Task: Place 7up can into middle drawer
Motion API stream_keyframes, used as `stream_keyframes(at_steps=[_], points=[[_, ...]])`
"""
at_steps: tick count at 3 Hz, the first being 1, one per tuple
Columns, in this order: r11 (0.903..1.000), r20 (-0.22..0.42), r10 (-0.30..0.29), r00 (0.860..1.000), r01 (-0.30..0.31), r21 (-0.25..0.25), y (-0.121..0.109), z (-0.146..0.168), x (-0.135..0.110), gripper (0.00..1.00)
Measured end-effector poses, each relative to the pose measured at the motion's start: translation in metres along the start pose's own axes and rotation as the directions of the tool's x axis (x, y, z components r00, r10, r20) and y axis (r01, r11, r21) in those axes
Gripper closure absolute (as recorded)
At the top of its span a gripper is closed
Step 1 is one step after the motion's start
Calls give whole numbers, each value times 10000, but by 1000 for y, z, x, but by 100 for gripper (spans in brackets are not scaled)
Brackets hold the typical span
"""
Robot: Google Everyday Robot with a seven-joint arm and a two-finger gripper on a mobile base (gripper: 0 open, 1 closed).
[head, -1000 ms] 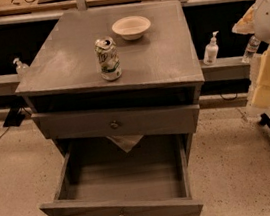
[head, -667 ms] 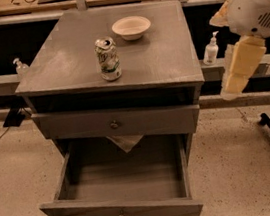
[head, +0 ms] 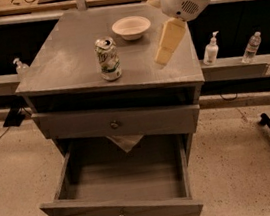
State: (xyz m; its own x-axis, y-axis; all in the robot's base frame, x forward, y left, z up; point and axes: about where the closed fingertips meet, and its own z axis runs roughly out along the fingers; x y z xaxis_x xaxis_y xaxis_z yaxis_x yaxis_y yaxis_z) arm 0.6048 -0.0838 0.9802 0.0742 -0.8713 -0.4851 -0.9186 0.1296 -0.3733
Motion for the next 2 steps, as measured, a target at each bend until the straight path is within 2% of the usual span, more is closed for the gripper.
stream_keyframes(at_steps=[1,2], points=[[9938,1959,1092,9745,-1107,-35,-31,25,-17,0],[9815,3942,1832,9006,-1906,-208,-44,49,-22,0]])
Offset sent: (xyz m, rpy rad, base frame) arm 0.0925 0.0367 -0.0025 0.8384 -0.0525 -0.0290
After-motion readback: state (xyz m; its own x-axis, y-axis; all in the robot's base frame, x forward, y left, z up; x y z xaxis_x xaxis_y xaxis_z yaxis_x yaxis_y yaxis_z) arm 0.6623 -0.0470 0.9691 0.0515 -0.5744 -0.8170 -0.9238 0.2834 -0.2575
